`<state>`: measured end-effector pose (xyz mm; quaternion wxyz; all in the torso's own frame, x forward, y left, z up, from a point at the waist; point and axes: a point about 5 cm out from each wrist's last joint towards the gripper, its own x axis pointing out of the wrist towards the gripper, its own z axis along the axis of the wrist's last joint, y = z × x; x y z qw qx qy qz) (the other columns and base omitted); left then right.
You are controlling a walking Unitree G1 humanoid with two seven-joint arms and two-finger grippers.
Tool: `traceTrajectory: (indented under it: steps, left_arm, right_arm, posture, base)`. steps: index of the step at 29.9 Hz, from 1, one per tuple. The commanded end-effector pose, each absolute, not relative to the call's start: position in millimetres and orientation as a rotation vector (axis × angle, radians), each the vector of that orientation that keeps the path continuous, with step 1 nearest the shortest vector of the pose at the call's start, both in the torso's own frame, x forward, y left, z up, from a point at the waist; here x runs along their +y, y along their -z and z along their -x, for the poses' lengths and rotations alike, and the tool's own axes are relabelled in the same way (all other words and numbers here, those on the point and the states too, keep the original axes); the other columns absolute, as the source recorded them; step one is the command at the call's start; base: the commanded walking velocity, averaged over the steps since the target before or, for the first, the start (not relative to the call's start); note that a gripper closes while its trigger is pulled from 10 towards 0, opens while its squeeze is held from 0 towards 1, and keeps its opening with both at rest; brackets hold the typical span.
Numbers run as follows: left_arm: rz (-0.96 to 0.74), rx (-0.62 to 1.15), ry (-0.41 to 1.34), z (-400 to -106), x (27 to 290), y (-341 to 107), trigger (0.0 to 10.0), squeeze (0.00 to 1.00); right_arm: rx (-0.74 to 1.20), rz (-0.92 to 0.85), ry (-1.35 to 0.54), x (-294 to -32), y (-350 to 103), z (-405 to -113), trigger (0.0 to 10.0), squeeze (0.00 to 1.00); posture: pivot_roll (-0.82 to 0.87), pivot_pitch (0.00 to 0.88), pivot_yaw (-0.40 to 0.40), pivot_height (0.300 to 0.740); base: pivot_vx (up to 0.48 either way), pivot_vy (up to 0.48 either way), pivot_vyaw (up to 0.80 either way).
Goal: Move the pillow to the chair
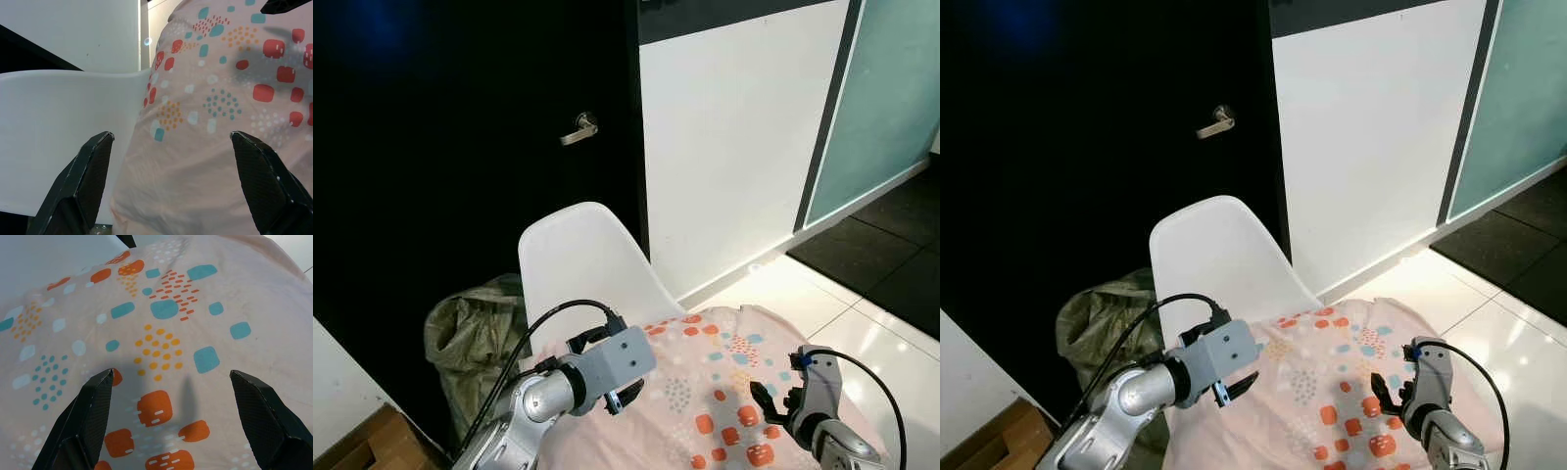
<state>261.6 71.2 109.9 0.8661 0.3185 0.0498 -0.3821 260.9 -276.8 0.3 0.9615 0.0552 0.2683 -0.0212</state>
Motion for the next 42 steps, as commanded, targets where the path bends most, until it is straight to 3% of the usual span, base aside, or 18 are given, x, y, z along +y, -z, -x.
traceTrajectory:
  steps: [1,42]
  left_arm:
    - [-0.675,0.117,0.788,-261.4,78.5,-109.9,10.0,0.0]
    - [-0.683,0.12,0.787,-264.6,83.1,-108.8,10.0,0.0]
  right_arm:
    - [0.537,-0.133,0.037,-273.3,0.2,-261.3,10.0,0.0]
    - [0.517,-0.19,0.056,-270.5,0.1,-263.1,10.0,0.0]
  posture:
    - [-0.14,0.028,0.074,0.74]
    - [-0.12,0.016,0.11,0.74]
  base:
    - [0.0,0.0,0.0]
    - [0.0,0.0,0.0]
